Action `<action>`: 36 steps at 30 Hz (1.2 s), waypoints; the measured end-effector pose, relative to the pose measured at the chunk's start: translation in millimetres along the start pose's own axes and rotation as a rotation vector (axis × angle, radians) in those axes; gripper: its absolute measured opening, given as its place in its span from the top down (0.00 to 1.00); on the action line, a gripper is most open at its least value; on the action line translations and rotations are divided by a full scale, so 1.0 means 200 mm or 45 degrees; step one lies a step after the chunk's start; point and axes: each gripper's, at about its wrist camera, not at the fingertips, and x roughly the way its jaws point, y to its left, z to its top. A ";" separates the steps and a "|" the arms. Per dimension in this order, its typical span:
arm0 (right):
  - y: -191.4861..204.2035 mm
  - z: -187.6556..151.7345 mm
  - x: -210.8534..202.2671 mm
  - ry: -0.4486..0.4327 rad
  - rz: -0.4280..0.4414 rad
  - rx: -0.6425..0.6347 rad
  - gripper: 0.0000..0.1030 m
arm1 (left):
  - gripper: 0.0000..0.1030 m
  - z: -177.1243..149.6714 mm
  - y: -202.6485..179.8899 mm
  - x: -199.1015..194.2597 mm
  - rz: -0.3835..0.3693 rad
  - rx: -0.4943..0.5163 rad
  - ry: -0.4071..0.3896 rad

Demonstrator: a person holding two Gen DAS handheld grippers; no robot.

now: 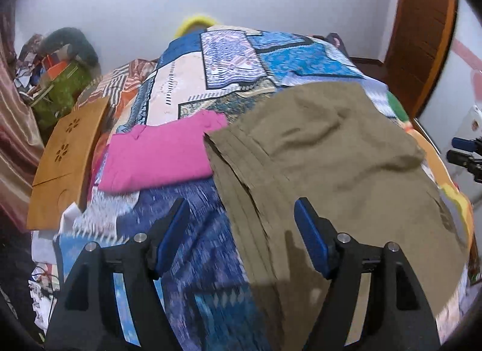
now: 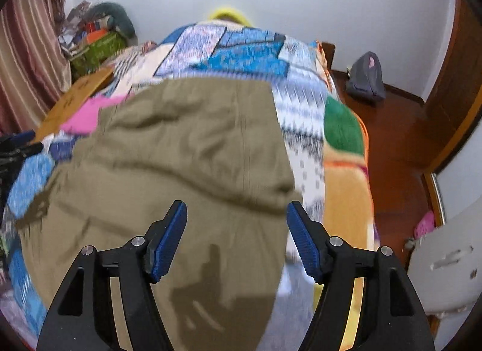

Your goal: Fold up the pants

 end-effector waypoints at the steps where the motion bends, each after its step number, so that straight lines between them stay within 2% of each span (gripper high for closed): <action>1: -0.01 0.05 0.04 -0.014 -0.007 0.005 0.33 | 0.30 0.04 0.03 0.06 0.005 -0.016 0.010; 6: -0.07 0.20 0.22 -0.041 -0.044 0.007 0.30 | 0.30 0.18 0.17 0.37 -0.015 -0.107 0.077; 12: -0.13 0.39 0.55 0.002 -0.091 -0.001 0.30 | 0.30 0.26 0.26 0.67 -0.018 -0.144 0.149; 14: -0.14 0.43 0.62 0.005 -0.087 -0.021 0.30 | 0.30 0.28 0.27 0.74 -0.043 -0.142 0.163; 18: -0.16 0.51 0.72 -0.022 -0.034 -0.015 0.31 | 0.30 0.30 0.28 0.86 -0.166 -0.128 0.192; 22: -0.19 0.58 0.83 -0.009 0.000 0.031 0.31 | 0.36 0.31 0.28 0.92 -0.250 -0.151 0.189; 25: -0.20 0.62 0.92 0.036 0.035 0.018 0.32 | 0.47 0.32 0.27 0.95 -0.303 -0.143 0.191; 27: -0.20 0.62 0.98 0.080 0.058 0.011 0.34 | 0.49 0.32 0.26 0.96 -0.301 -0.139 0.190; 29: -0.20 0.62 0.98 0.072 0.080 0.015 0.34 | 0.55 0.33 0.26 0.97 -0.295 -0.152 0.189; 30: -0.20 0.62 0.97 0.072 0.096 0.019 0.37 | 0.65 0.33 0.27 0.96 -0.286 -0.162 0.187; 31: -0.21 0.62 0.97 0.070 0.102 0.028 0.50 | 0.65 0.33 0.27 0.96 -0.262 -0.173 0.189; 32: -0.21 0.62 0.96 0.067 0.117 0.048 0.68 | 0.71 0.34 0.27 0.95 -0.259 -0.179 0.178; 33: -0.20 0.62 0.95 0.068 0.123 0.067 0.78 | 0.77 0.34 0.26 0.93 -0.236 -0.171 0.153; 34: -0.19 0.62 0.95 0.070 0.132 0.067 0.89 | 0.78 0.34 0.25 0.91 -0.219 -0.159 0.135; 36: -0.15 0.62 0.92 0.052 0.077 0.032 0.89 | 0.84 0.35 0.22 0.86 -0.169 -0.137 0.099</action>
